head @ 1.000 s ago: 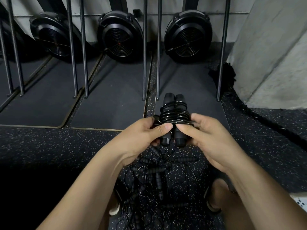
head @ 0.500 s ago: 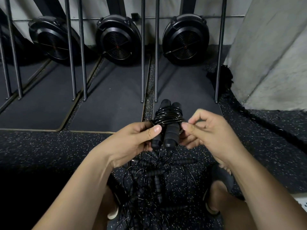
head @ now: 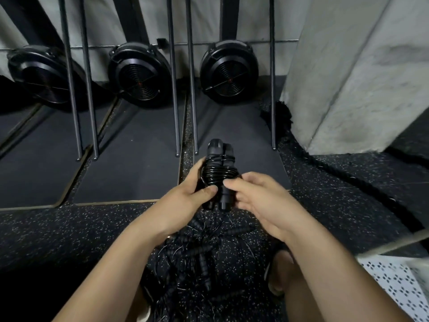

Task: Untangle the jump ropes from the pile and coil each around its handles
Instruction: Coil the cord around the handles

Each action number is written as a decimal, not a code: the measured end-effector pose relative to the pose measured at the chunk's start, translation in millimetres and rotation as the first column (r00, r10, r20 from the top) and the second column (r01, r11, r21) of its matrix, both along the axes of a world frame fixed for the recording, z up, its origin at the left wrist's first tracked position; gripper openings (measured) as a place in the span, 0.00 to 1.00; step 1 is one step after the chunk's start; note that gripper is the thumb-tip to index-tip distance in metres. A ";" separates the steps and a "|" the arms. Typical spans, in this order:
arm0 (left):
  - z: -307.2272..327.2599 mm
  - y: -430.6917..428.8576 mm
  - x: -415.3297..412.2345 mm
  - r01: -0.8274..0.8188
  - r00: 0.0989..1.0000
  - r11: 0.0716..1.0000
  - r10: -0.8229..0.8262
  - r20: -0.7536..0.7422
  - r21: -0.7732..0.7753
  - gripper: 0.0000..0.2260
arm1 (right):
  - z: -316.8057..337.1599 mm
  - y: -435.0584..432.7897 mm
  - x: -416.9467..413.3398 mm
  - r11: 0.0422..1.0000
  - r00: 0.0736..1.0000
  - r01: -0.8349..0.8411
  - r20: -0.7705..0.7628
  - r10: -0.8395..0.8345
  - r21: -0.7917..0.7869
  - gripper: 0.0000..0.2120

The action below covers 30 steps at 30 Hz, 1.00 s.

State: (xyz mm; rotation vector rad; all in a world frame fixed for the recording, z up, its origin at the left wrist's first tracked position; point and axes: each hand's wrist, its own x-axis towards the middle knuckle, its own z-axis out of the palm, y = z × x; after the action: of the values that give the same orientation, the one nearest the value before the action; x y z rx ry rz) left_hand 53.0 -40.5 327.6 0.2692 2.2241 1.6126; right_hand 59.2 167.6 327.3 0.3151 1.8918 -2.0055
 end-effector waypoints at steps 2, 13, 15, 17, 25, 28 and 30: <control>16.0 16.9 7.8 0.025 1.000 0.997 -0.026 0.007 0.075 0.25 | 11.7 13.8 14.3 0.985 0.997 0.073 0.033 -0.069 -0.158 0.21; 57.1 172.2 69.4 0.323 0.902 0.944 -0.327 -0.282 -0.063 0.25 | 47.8 148.9 167.3 0.838 0.820 0.544 -0.184 -0.542 -0.043 0.13; 53.4 201.4 80.0 0.281 0.882 0.959 -0.266 -0.389 -0.017 0.24 | 53.2 169.8 188.9 0.796 0.778 0.606 -0.221 -0.588 0.017 0.13; 48.5 233.5 90.3 0.283 0.838 0.959 -0.265 -0.477 -0.036 0.24 | 54.9 191.2 209.0 0.762 0.754 0.643 -0.237 -0.612 0.075 0.12; 24.9 365.8 114.3 0.415 0.765 0.897 -0.435 -0.475 -0.153 0.17 | 35.6 254.0 250.0 0.404 0.403 0.915 -0.045 -0.914 -0.015 0.18; 16.1 407.9 118.9 0.457 0.704 0.851 -0.523 -0.481 -0.258 0.20 | 24.3 271.9 249.1 0.306 0.306 0.951 -0.016 -0.952 -0.034 0.18; 10.7 429.2 121.8 0.501 0.680 0.820 -0.570 -0.460 -0.276 0.24 | 17.6 279.0 245.7 0.241 0.241 0.968 0.002 -0.970 -0.068 0.18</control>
State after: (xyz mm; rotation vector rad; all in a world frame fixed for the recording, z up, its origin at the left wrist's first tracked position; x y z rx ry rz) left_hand 174.9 388.6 338.4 1.3445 2.2736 1.1398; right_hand 304.9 446.6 344.9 1.8997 1.7495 -2.7327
